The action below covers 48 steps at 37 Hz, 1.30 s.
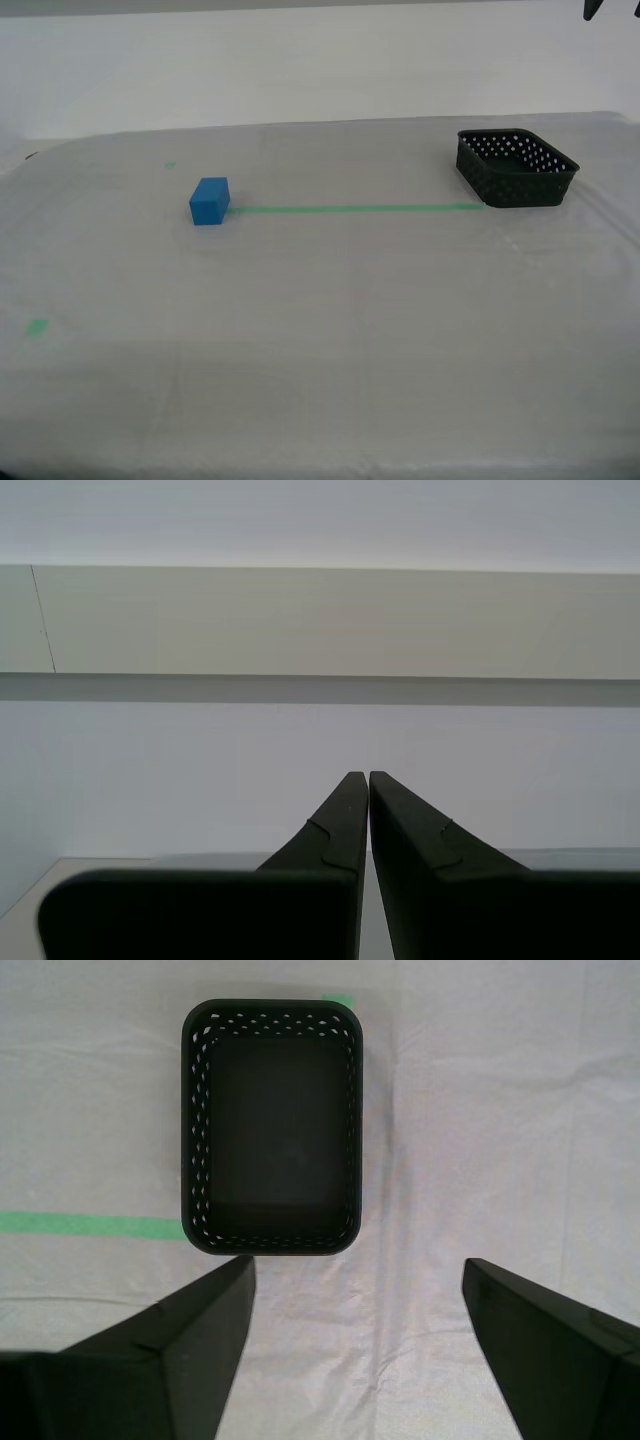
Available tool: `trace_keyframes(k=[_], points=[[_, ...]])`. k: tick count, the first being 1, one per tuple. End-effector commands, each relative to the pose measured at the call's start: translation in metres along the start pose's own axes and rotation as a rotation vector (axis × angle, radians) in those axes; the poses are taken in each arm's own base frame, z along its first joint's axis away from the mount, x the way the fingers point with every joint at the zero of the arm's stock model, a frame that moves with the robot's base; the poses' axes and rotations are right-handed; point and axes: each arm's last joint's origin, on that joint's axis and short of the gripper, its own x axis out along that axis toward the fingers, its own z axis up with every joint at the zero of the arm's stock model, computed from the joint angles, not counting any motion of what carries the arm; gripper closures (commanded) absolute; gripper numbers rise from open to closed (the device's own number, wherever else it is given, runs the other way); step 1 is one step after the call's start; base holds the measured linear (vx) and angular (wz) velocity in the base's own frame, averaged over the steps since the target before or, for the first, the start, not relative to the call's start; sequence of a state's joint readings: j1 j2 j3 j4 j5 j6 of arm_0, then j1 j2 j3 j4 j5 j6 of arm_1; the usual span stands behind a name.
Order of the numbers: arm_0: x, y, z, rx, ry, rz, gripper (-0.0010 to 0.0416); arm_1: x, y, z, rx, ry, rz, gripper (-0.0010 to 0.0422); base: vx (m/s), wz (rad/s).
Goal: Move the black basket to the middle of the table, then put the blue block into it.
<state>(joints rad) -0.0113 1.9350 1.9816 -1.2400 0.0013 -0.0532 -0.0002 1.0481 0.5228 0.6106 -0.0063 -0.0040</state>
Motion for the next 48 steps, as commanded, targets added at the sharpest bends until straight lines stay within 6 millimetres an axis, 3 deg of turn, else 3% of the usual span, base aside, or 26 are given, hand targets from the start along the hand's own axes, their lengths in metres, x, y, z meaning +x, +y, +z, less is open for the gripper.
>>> trace_keyframes(k=[1,11,48], points=[[-0.002,0.0,0.0,-0.007,-0.002,0.001,0.007,0.0,0.0,0.001,0.001,-0.005,0.001,0.0412,0.0,0.0],[-0.002,0.0,0.0,-0.026,-0.005,0.016,0.0011,0.0,0.0,0.001,0.001,-0.005,0.001,0.0412,0.0,0.0],[0.002,-0.003,0.013,0.0,-0.118,-0.051,0.0011,0.0,0.0,0.001,0.001,-0.005,0.001,0.0412,0.0,0.0]])
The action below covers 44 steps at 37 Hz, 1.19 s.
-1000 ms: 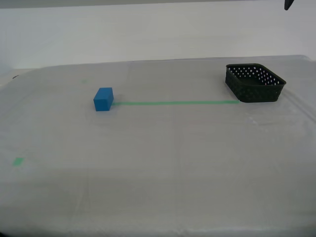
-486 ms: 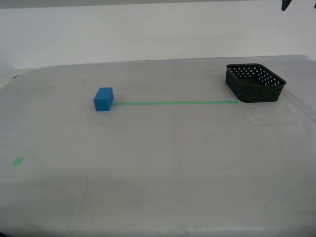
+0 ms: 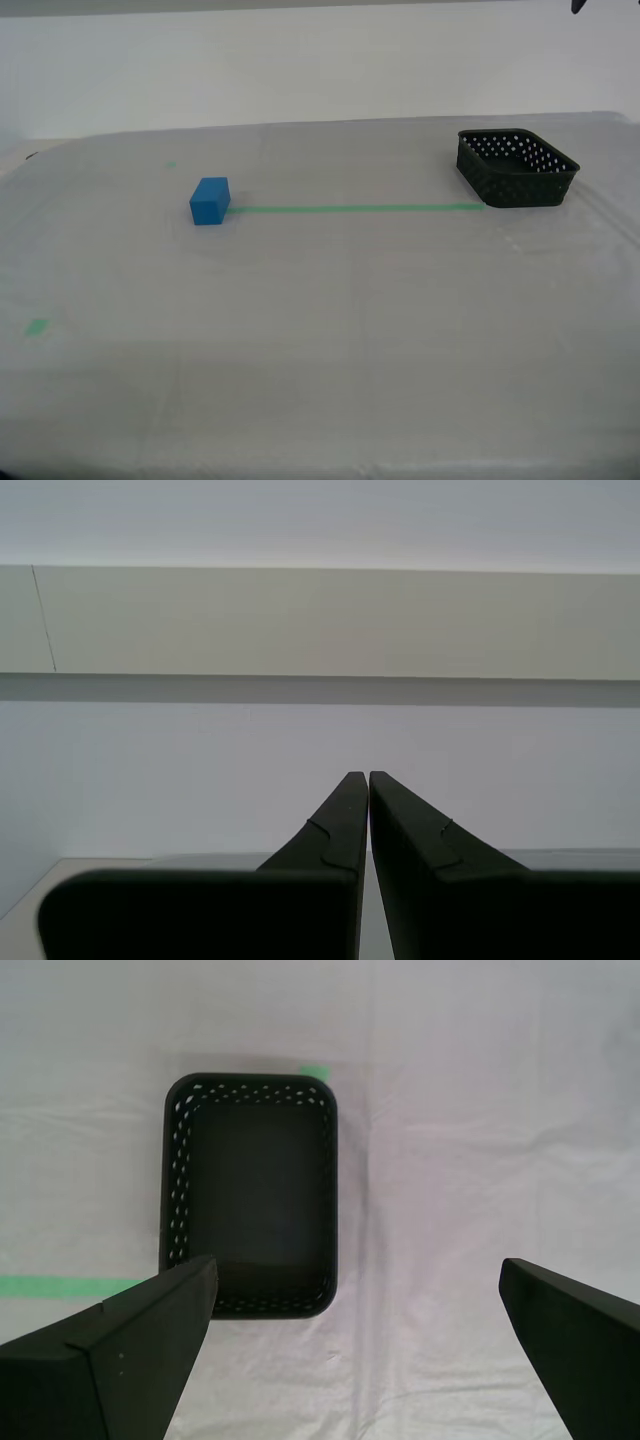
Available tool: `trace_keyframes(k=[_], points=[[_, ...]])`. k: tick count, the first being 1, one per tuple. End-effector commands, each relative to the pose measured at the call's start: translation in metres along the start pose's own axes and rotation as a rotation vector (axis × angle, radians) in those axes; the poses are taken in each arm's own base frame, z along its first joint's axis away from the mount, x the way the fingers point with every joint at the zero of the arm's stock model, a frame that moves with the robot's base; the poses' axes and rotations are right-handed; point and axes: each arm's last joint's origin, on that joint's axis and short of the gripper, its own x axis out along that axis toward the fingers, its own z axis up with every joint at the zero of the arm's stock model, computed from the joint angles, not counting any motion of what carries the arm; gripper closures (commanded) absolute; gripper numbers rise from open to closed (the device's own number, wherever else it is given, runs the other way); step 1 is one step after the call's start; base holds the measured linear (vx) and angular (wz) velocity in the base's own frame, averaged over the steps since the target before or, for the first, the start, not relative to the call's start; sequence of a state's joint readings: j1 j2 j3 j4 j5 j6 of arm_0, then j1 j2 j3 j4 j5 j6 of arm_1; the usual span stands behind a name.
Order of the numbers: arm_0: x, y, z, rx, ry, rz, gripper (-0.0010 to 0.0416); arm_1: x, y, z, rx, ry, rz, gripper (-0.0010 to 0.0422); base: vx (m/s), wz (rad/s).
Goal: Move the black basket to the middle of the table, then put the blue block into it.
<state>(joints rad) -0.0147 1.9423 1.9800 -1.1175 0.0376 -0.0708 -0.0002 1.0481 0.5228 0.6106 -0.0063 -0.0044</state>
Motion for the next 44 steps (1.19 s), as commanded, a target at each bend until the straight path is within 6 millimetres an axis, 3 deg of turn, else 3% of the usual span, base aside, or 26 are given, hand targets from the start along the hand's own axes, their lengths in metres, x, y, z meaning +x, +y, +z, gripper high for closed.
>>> trace_keyframes(k=[1,11,44], points=[[0.0,0.0,0.001,0.016,-0.008,-0.007,0.0011,0.0,0.0,0.001,0.002,-0.005,0.001,0.0412,0.0,0.0],[0.008,-0.001,0.004,0.02,-0.018,0.009,0.0011,0.0,0.0,0.001,0.002,-0.005,0.0,0.0412,0.0,0.0],[0.121,0.003,0.001,0.021,0.143,0.06,0.0011,0.0,0.0,0.0,0.002,0.003,0.0,0.0412,0.0,0.0]])
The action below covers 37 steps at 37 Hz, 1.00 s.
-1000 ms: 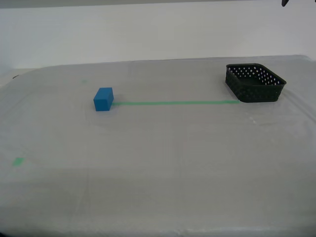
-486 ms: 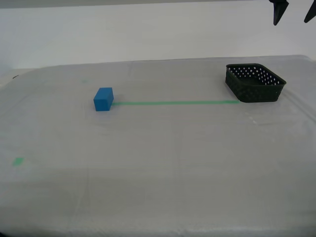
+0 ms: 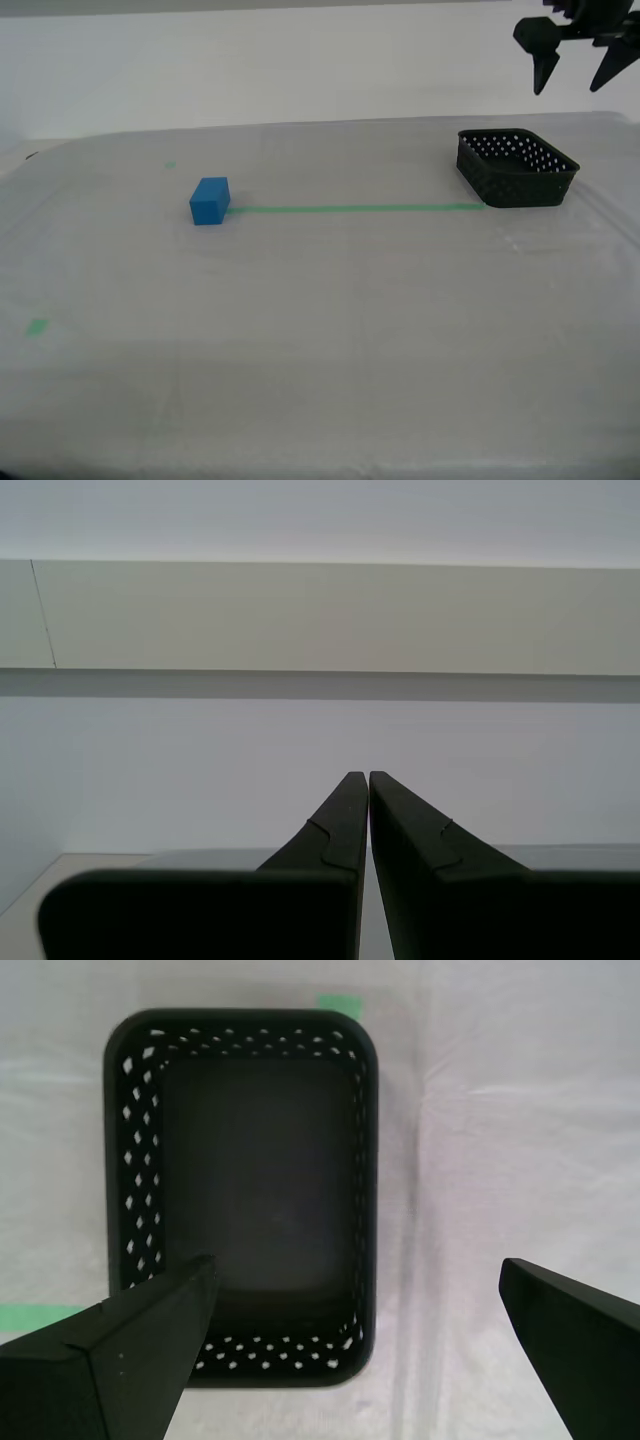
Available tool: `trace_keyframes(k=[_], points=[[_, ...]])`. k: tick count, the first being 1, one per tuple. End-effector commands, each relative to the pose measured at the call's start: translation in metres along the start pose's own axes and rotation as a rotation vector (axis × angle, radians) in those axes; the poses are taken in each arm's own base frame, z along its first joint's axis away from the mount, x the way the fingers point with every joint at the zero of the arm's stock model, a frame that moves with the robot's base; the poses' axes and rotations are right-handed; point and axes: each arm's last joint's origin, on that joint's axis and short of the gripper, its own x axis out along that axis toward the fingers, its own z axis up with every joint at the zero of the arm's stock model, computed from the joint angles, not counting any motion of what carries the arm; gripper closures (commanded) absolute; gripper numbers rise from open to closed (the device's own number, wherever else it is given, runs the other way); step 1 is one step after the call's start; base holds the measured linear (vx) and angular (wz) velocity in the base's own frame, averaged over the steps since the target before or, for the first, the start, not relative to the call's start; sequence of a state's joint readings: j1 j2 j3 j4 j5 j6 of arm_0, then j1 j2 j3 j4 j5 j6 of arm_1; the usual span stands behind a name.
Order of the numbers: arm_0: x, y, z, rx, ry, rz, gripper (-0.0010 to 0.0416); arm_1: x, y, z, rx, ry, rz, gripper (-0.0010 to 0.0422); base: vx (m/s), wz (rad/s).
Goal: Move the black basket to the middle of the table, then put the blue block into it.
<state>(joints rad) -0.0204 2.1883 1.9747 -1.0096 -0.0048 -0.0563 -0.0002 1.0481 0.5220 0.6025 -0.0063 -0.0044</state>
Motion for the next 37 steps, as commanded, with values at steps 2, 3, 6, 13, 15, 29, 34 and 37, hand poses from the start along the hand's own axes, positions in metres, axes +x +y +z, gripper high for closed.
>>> trace_keyframes(k=[2,3,6,13,15,29,34,37], points=[[0.017,-0.003,0.001,0.009,0.016,0.015,0.0011,0.0,0.0,0.001,0.001,-0.005,0.0,0.0412,0.0,0.0],[0.022,-0.004,0.0,0.014,0.025,0.018,0.0011,0.0,0.0,0.001,0.002,-0.006,0.001,0.0412,0.0,0.0],[0.033,-0.008,-0.001,0.024,0.044,0.032,0.0011,0.0,0.0,0.0,0.001,-0.002,0.0,0.0412,0.0,0.0],[0.061,-0.014,-0.001,0.035,0.053,0.05,0.0011,0.0,0.0,0.0,0.002,-0.002,0.0,0.0412,0.0,0.0],[0.069,-0.014,-0.001,0.037,0.052,0.049,0.0011,0.0,0.0,0.0,0.002,0.0,0.001,0.0412,0.0,0.0],[0.106,-0.015,0.0,0.083,0.031,0.043,0.0011,0.0,0.0,0.0,0.002,0.003,0.0,0.0412,0.0,0.0],[0.124,-0.015,-0.003,0.104,0.042,0.041,0.0011,0.0,0.0,0.0,0.002,0.003,0.0,0.0412,0.0,0.0],[0.133,-0.015,-0.005,0.109,0.056,0.04,0.0011,0.0,0.0,0.0,0.002,0.004,0.0,0.0412,0.0,0.0]])
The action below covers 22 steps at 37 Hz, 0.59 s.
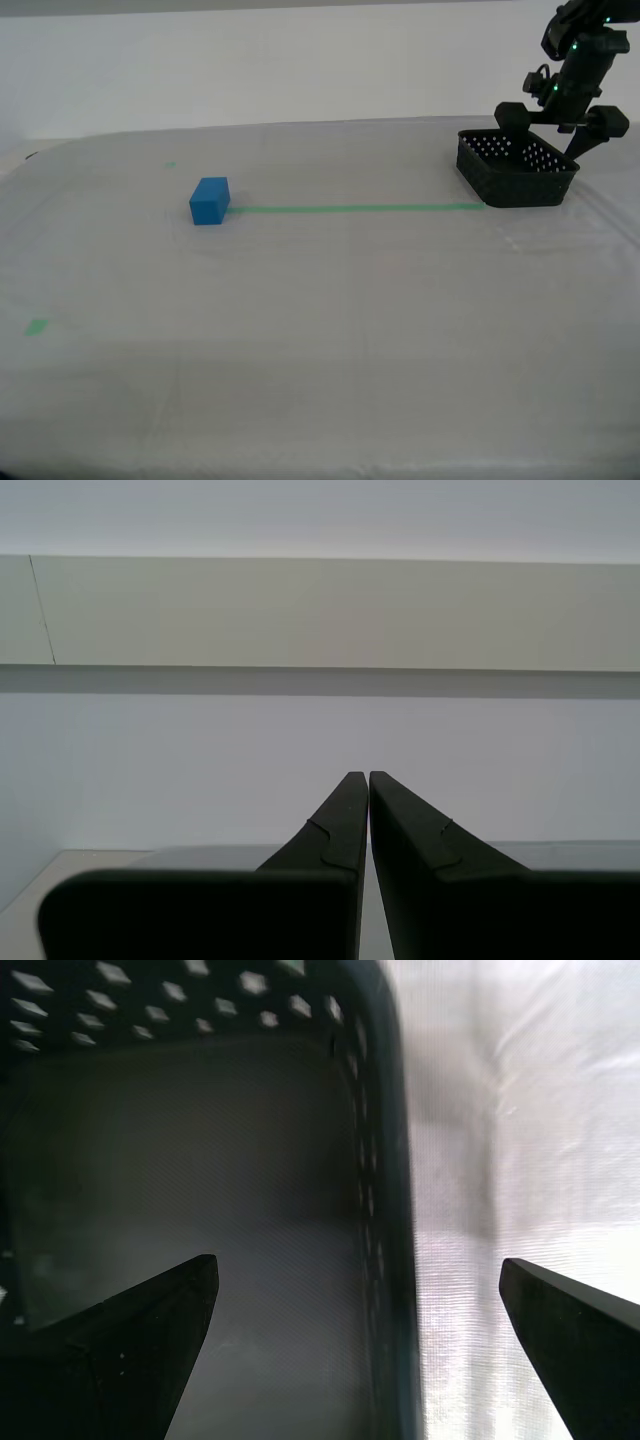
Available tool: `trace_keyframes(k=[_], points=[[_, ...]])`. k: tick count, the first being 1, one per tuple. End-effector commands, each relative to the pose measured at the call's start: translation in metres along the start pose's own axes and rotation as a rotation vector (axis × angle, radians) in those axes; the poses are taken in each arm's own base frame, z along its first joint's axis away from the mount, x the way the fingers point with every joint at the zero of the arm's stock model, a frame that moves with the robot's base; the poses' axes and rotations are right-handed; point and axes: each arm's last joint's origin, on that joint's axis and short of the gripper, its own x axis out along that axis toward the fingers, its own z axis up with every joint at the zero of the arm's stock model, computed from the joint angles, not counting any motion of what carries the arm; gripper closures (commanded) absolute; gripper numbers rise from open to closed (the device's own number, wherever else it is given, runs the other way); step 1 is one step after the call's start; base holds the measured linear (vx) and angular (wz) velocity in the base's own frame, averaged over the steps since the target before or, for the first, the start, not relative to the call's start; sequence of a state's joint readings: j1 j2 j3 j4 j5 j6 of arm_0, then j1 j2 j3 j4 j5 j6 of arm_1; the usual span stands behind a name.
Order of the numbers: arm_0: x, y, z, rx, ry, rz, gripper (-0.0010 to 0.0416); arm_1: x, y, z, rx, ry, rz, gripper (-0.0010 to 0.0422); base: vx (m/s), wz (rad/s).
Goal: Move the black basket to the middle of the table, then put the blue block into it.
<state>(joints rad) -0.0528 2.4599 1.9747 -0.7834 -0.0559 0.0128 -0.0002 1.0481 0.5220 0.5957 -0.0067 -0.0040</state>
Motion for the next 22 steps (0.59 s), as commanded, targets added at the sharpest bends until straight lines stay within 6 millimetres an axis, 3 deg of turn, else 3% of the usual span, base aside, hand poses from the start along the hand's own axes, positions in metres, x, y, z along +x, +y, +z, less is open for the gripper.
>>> trace_keyframes(k=[1,15,22], points=[[0.0104,-0.0001,-0.0021,0.01,0.013,-0.004,0.0011,0.0,-0.0001,0.0004,0.001,-0.003,0.0,0.0412,0.0,0.0],[0.0155,-0.0001,-0.004,0.014,-0.005,-0.031,0.0013,0.0,-0.0001,0.0005,0.001,-0.004,0.0,0.0412,0.0,0.0],[0.0154,-0.0006,-0.004,0.015,-0.005,-0.047,0.0045,0.0,0.0,0.0006,0.001,-0.005,0.0,0.0412,0.0,0.0]])
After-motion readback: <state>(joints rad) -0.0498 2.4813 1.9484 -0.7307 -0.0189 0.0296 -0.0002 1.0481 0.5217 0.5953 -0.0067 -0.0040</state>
